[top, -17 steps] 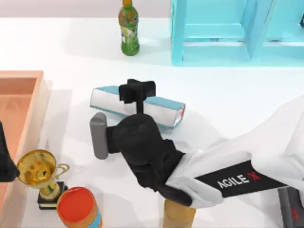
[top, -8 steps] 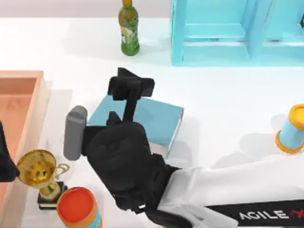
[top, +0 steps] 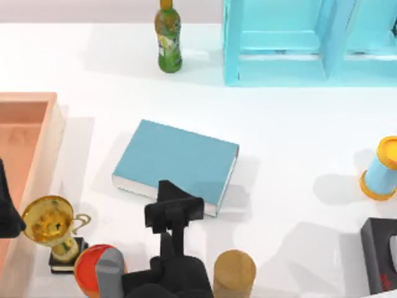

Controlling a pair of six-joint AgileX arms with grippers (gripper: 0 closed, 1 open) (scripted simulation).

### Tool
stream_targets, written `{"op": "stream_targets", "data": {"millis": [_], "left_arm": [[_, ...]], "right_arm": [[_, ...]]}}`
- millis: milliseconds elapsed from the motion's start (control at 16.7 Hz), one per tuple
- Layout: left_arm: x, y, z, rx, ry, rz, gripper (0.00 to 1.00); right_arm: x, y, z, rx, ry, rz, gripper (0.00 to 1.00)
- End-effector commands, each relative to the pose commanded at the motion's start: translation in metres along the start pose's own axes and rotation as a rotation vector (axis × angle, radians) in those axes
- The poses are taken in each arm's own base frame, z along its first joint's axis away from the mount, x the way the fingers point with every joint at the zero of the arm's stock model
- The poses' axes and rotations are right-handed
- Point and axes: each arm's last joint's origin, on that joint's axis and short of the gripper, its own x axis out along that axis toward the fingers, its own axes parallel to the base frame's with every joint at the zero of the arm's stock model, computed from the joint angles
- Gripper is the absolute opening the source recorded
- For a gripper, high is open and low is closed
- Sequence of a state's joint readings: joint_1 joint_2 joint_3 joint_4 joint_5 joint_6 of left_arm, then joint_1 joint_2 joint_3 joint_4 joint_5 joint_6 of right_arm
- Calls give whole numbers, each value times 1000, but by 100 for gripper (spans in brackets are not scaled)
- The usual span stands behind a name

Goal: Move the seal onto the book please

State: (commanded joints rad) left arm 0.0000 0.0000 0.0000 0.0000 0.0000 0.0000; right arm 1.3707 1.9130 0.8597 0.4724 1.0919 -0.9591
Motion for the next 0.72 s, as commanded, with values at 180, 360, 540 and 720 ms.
{"op": "stream_targets", "data": {"millis": [180, 360, 540, 720], "left_arm": [[0, 0, 0, 0, 0, 0, 100], [0, 0, 0, 0, 0, 0, 100], [0, 0, 0, 0, 0, 0, 100], [0, 0, 0, 0, 0, 0, 100]], "right_arm": [[0, 8, -2, -27, 1, 16, 100], [1, 7, -3, -22, 4, 14, 100], [0, -14, -4, 69, -7, -3, 100], [4, -64, -23, 283, -4, -44, 100]]}}
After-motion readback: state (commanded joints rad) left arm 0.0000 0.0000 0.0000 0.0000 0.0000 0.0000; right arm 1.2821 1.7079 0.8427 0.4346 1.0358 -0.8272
